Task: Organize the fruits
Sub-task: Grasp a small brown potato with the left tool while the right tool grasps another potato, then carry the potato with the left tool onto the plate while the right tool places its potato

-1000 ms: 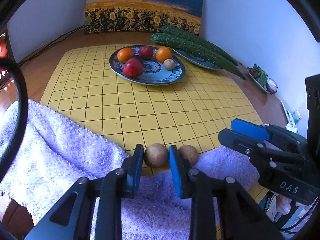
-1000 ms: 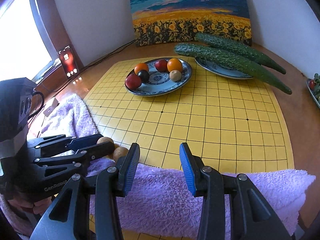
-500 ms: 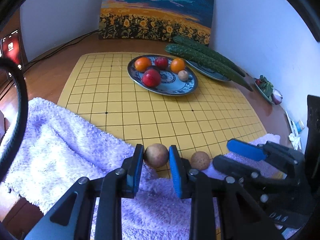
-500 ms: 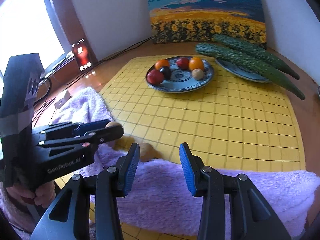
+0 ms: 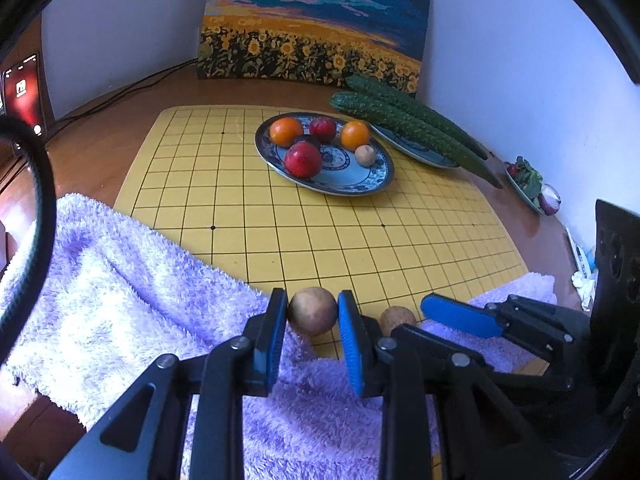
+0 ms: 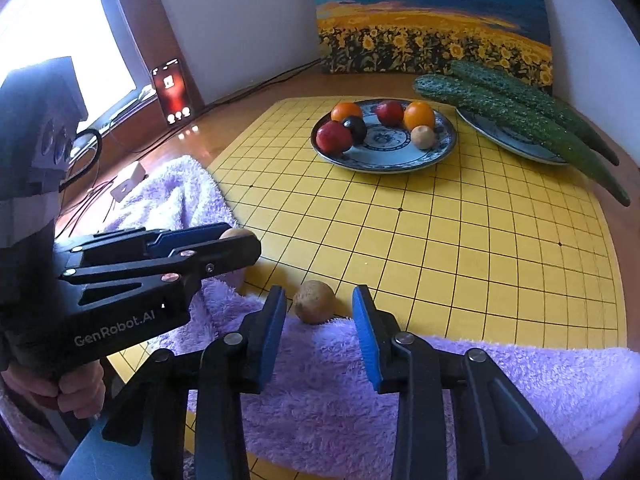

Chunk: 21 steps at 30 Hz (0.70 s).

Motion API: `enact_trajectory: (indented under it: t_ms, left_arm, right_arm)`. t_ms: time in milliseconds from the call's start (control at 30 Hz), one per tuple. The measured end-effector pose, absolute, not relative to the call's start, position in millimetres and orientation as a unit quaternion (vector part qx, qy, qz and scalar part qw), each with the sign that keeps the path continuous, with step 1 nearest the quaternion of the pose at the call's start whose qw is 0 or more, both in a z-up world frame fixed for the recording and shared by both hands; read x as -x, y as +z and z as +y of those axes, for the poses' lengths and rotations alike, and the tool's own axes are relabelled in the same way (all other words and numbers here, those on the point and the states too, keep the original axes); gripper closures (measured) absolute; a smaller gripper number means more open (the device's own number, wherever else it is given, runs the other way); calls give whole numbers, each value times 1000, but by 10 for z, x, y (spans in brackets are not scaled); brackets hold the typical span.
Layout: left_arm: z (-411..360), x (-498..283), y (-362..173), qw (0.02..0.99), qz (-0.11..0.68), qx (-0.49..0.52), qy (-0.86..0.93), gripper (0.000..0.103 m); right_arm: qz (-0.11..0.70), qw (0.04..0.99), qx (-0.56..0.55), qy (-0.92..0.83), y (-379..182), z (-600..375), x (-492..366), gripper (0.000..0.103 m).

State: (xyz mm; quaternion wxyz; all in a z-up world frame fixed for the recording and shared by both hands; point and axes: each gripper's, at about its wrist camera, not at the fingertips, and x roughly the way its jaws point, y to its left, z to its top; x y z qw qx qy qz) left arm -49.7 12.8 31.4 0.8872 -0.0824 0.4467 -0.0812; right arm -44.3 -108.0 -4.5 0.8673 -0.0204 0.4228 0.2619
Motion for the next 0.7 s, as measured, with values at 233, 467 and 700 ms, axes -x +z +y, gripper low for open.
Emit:
enact_trajectory:
  t_ms: [233,467,700]
  left_arm:
    - [166,490,352,888,445,85,-78,76]
    - [152,467,376,890,442,81,-80,76]
    - [152,414,401,893,436,80,-80,76]
  right_arm:
    - [430,862,26,265,-98,-1037,436,76]
    - [431,861,23,270,-102,-1053,425,78]
    - [423,860,23,283,-32,-1064,401,78]
